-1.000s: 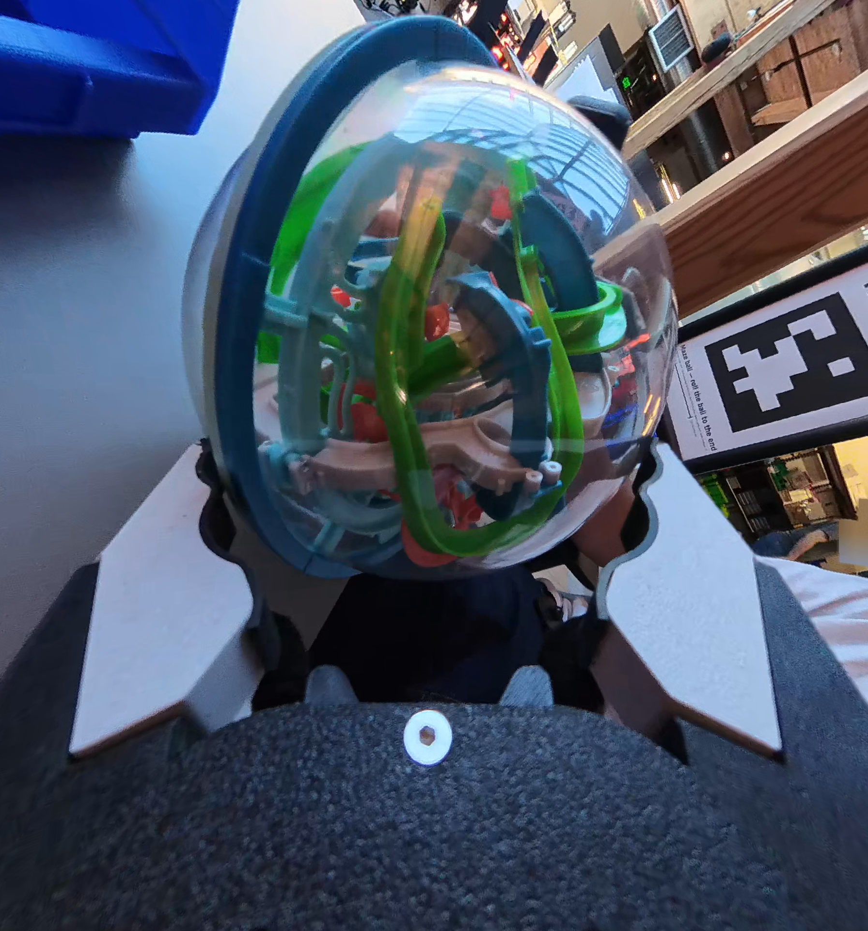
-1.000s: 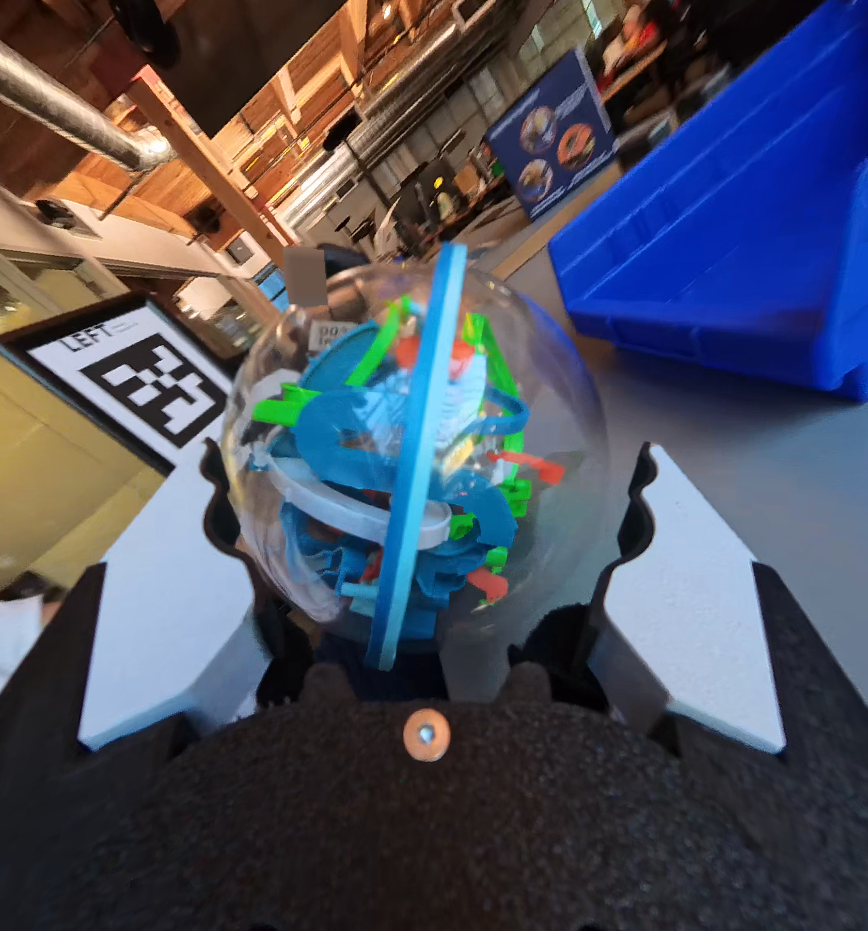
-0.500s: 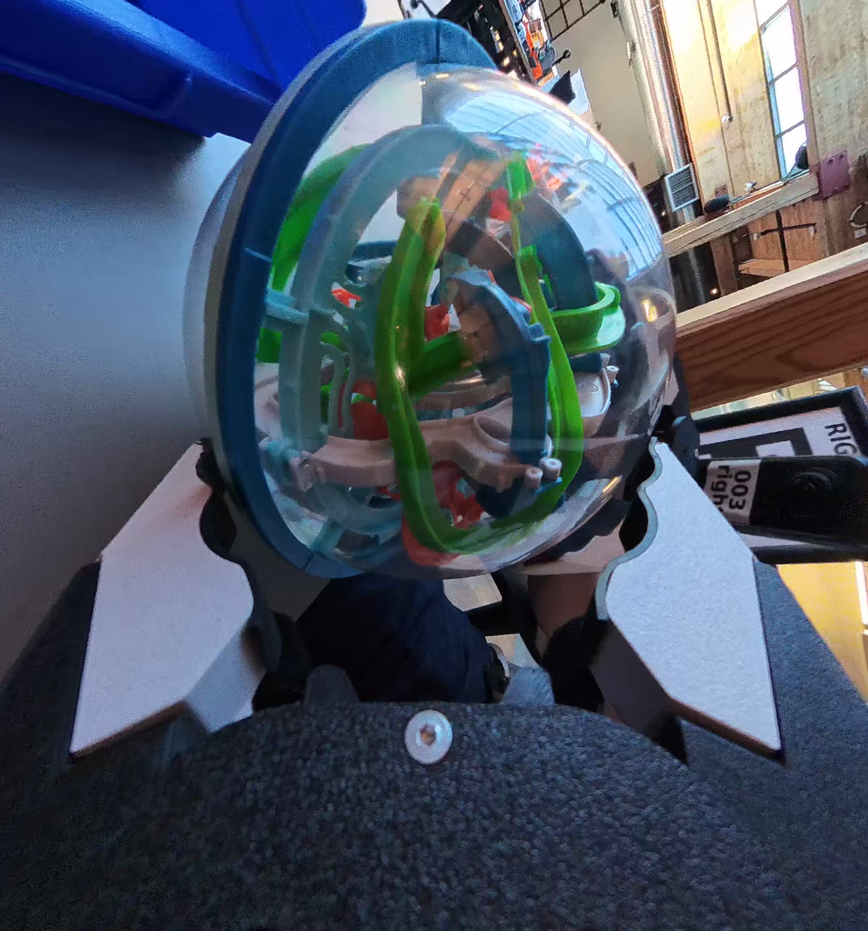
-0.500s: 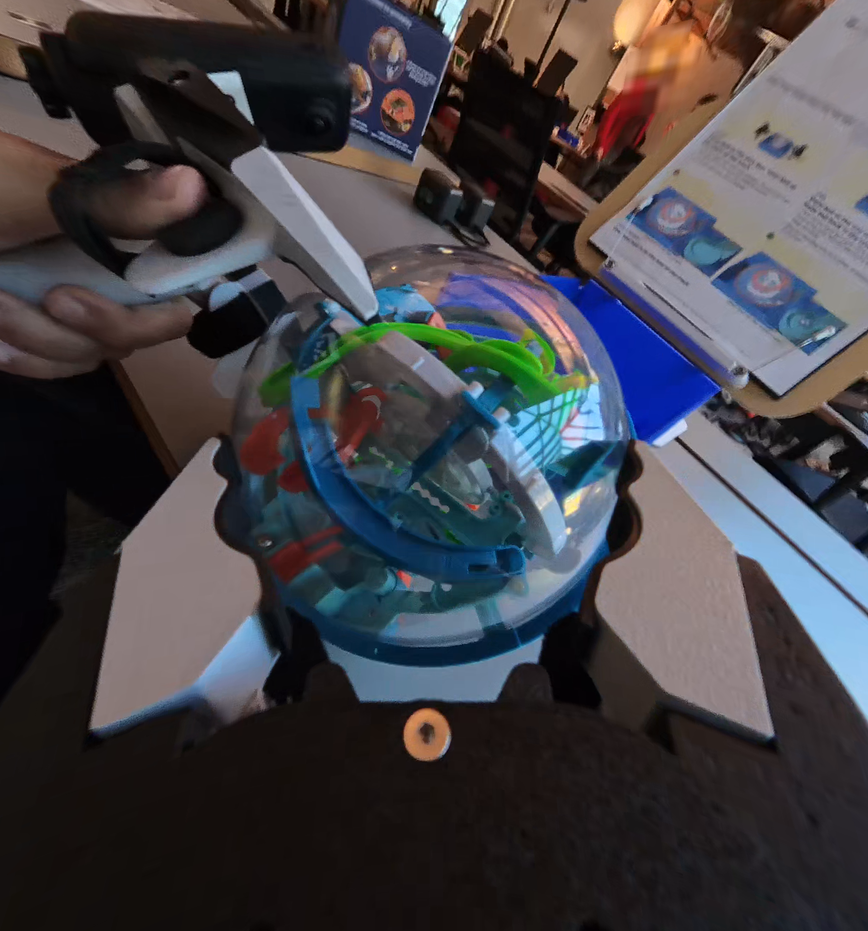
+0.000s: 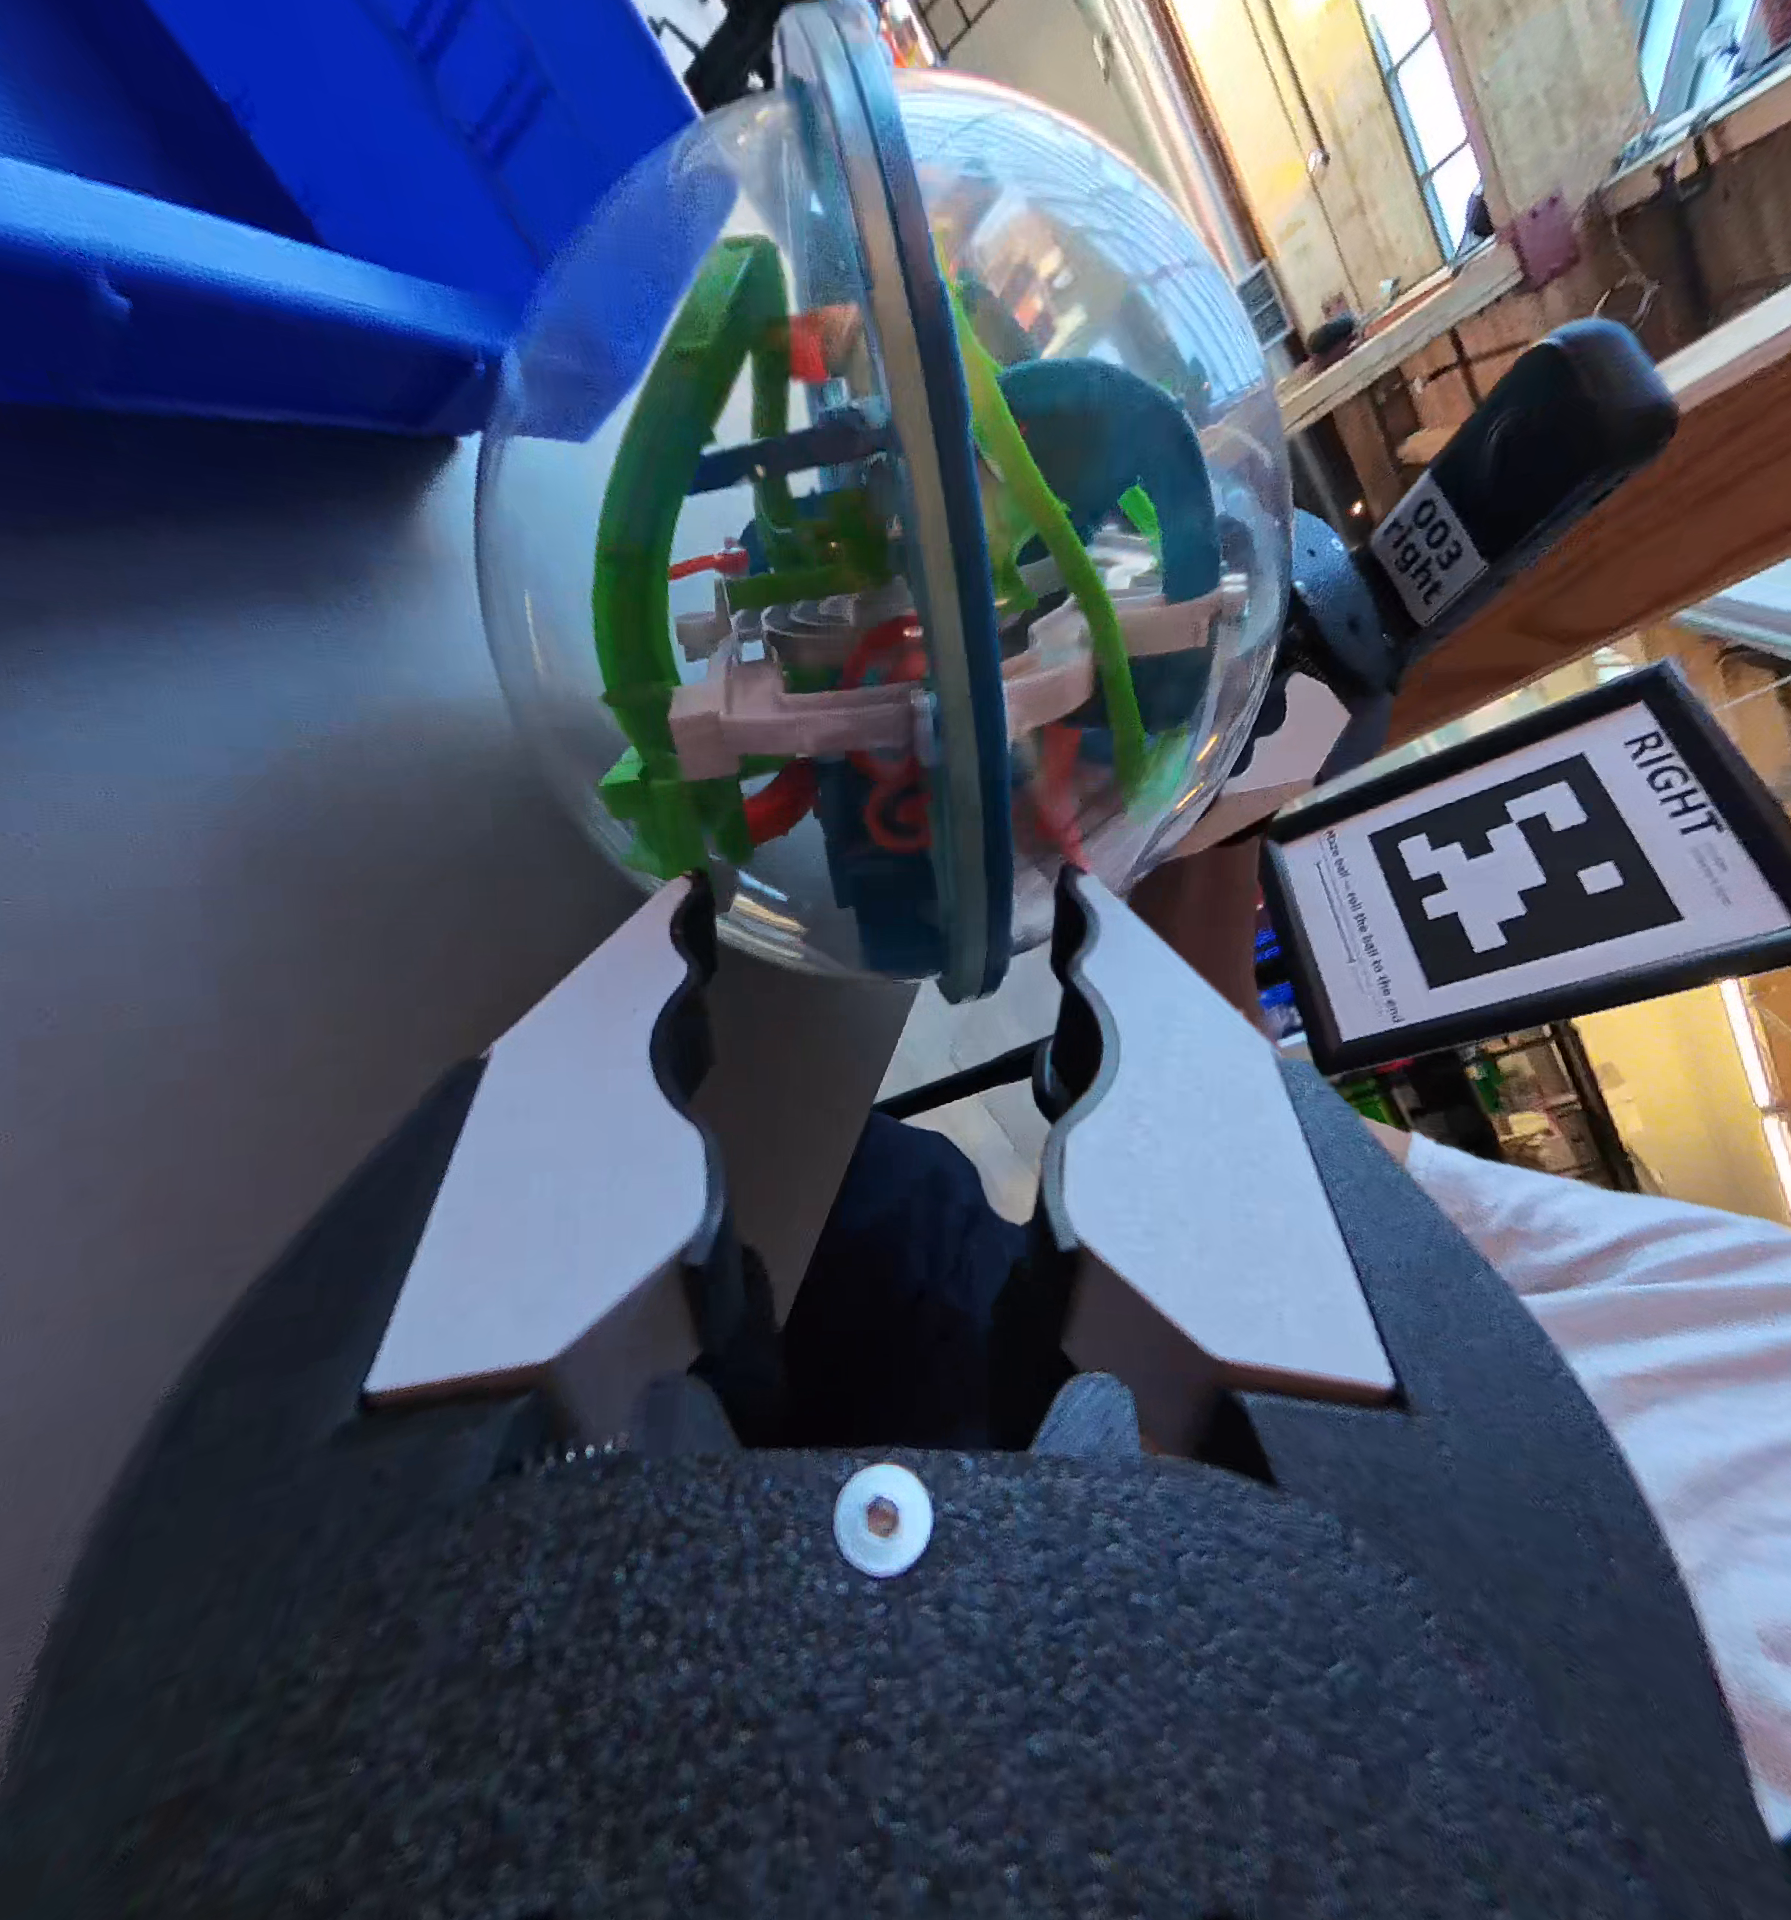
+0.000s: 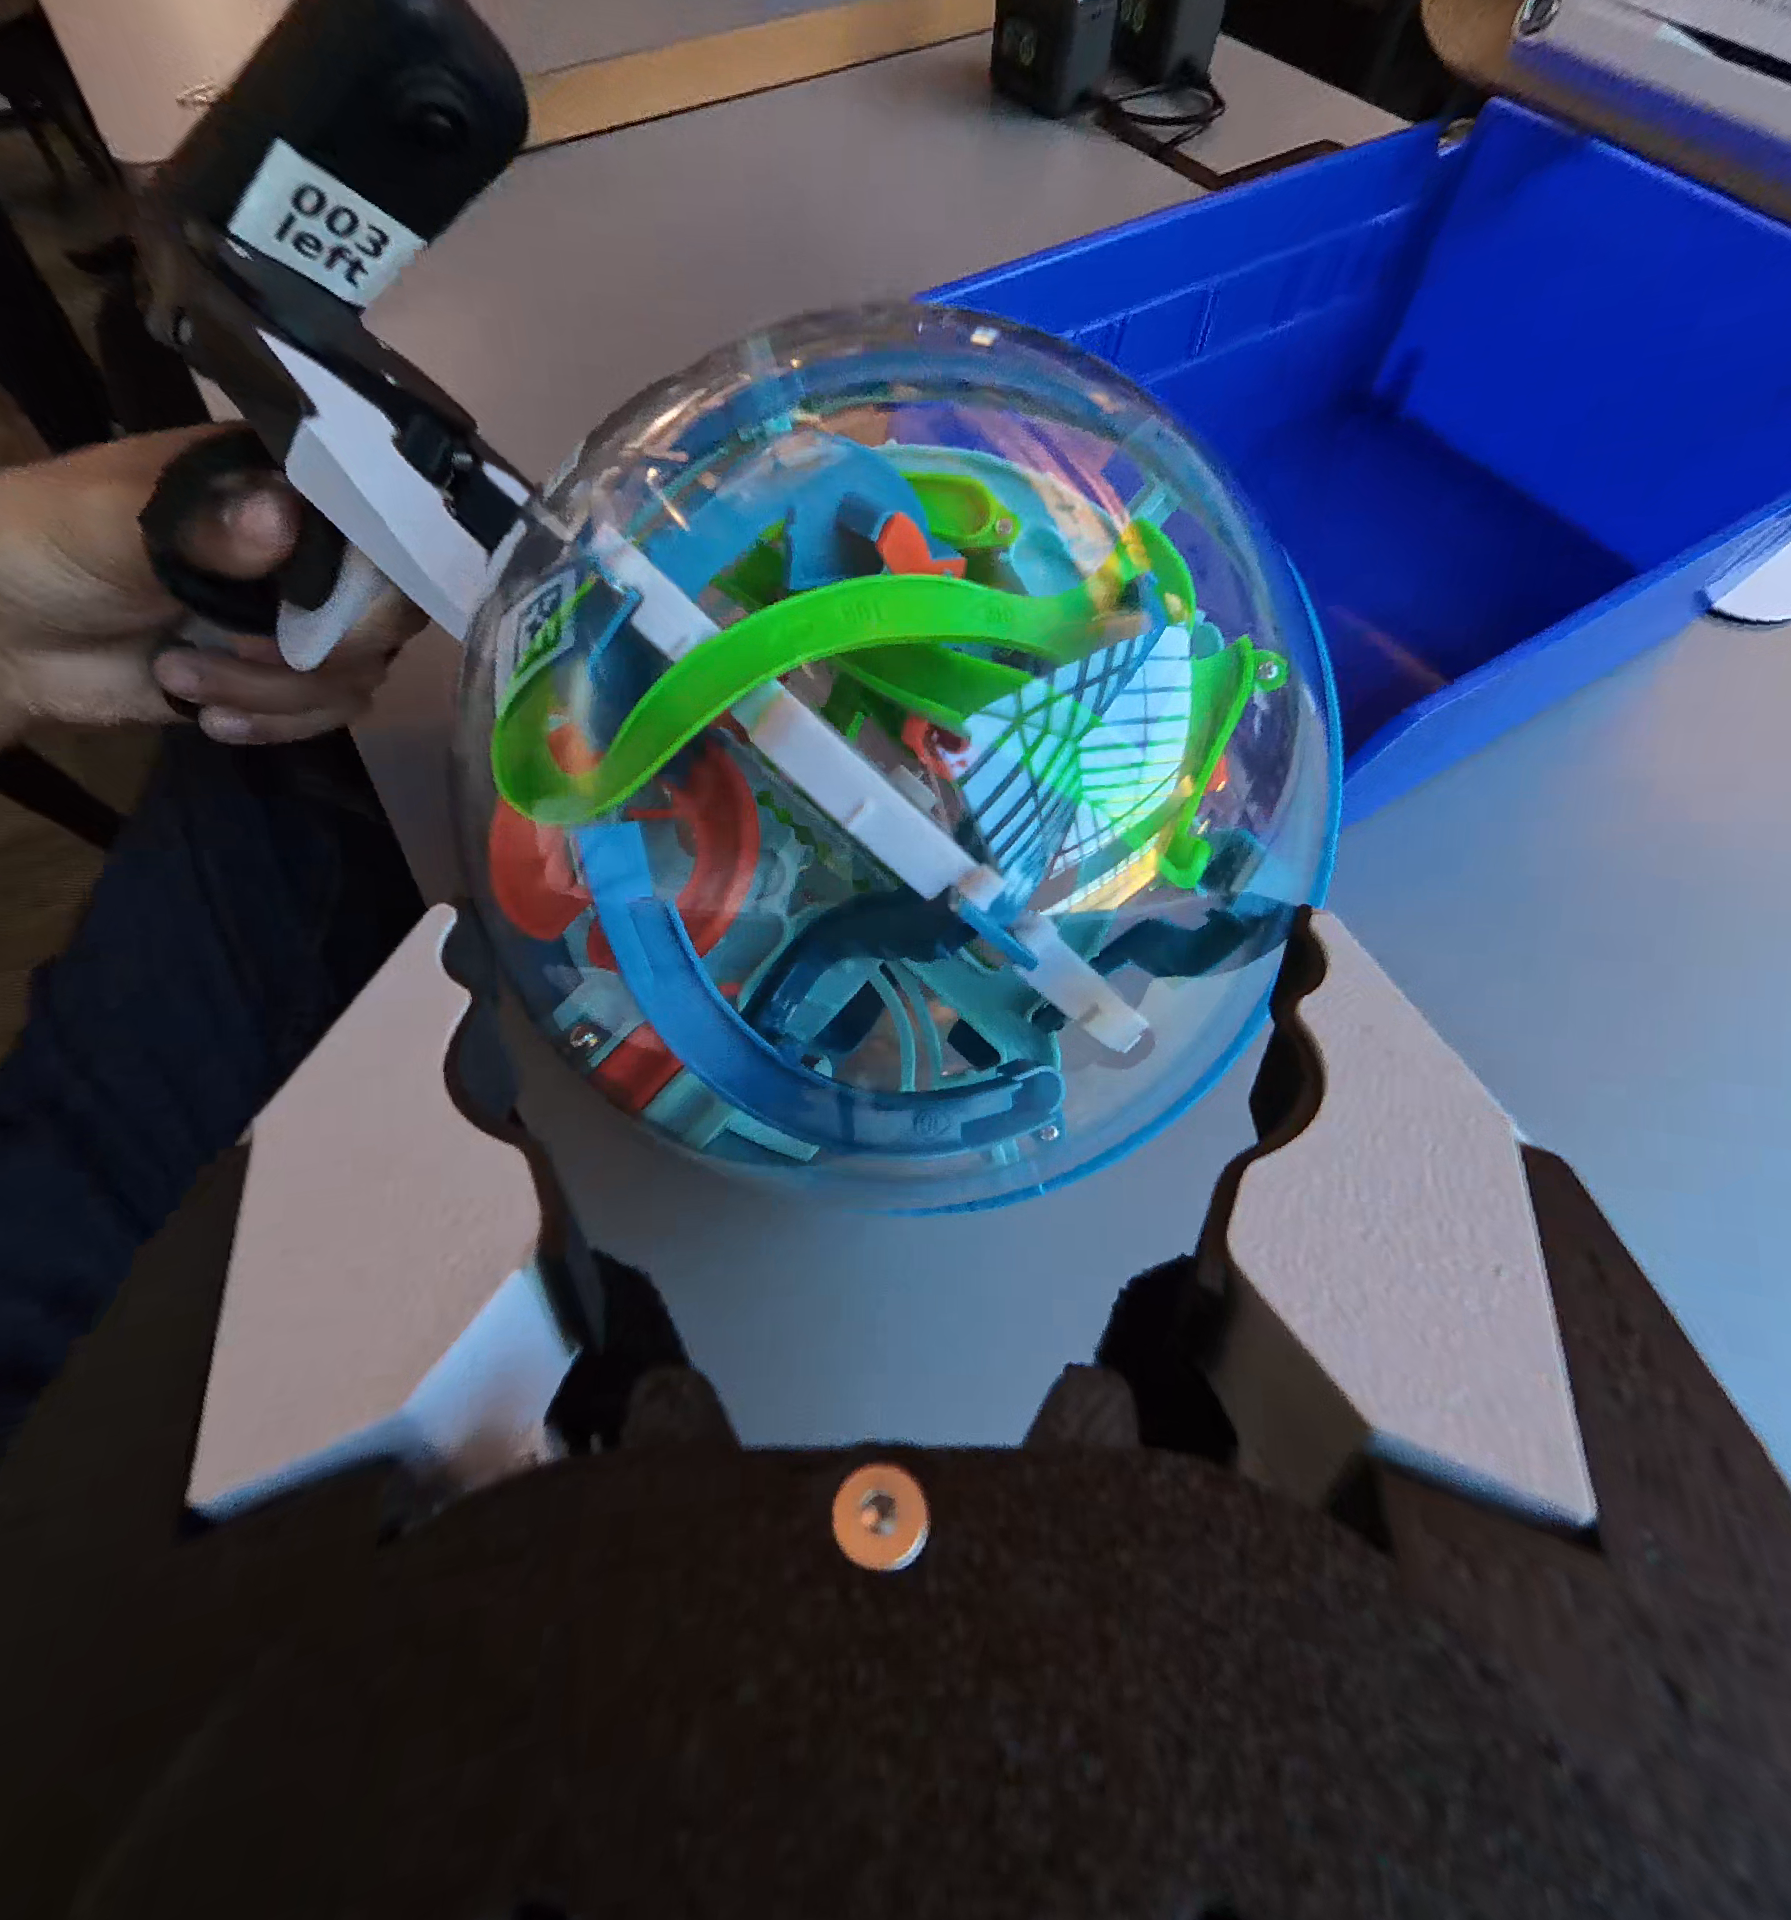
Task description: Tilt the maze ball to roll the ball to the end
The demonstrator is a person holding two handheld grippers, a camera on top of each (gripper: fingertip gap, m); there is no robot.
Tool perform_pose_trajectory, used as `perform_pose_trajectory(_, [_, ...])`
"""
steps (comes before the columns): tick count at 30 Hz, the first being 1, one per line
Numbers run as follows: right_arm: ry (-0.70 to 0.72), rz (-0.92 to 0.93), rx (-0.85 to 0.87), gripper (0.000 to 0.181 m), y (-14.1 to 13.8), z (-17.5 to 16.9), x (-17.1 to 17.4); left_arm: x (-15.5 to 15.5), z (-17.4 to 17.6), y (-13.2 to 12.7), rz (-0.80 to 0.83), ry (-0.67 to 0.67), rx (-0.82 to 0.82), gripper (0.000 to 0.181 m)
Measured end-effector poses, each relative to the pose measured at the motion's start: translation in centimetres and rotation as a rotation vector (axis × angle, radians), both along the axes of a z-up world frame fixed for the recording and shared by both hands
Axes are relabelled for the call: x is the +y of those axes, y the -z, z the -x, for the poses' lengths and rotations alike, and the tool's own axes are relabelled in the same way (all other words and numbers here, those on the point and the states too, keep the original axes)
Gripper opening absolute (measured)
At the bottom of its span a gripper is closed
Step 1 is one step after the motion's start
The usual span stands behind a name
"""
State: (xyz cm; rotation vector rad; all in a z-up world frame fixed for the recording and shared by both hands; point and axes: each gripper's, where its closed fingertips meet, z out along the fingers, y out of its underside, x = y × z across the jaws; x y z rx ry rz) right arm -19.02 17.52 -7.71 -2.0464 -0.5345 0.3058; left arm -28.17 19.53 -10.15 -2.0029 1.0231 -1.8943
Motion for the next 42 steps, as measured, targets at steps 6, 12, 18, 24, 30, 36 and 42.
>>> perform_pose_trajectory(6, [-0.06, 0.002, 0.047, 0.135, -1.3, -0.6, 1.3, -0.1, 0.5, -0.9, 0.211, -0.017, -0.129, 0.007])
perform_pose_trajectory(12, [-0.151, 0.055, 0.145, 0.134, -1.6, -0.8, 2.0, -0.8, 0.7, -1.5, 0.079, 0.03, -0.109, 0.009])
perform_pose_trajectory(18, [-0.218, 0.084, 0.193, 0.133, -1.7, -0.5, 2.6, 2.5, 2.4, -2.7, -0.452, 0.054, -0.087, 0.045])
perform_pose_trajectory(24, [-0.252, 0.076, 0.178, 0.133, -1.9, 0.0, 3.0, 4.0, 1.0, -2.9, -0.886, 0.162, -0.116, 0.143])
perform_pose_trajectory(30, [-0.264, 0.078, 0.187, 0.133, -2.1, 0.4, 3.4, 2.3, -2.7, -1.2, -1.051, 0.333, -0.112, 0.159])
perform_pose_trajectory(36, [-0.222, 0.058, 0.254, 0.135, -2.7, 0.0, 4.0, 2.6, -3.6, 0.1, -1.019, 0.311, -0.016, 0.158])
perform_pose_trajectory(42, [-0.079, -0.073, 0.307, 0.132, -2.2, -2.5, 0.6, 2.0, -3.3, 0.9, -0.925, 0.21, 0.019, 0.158])
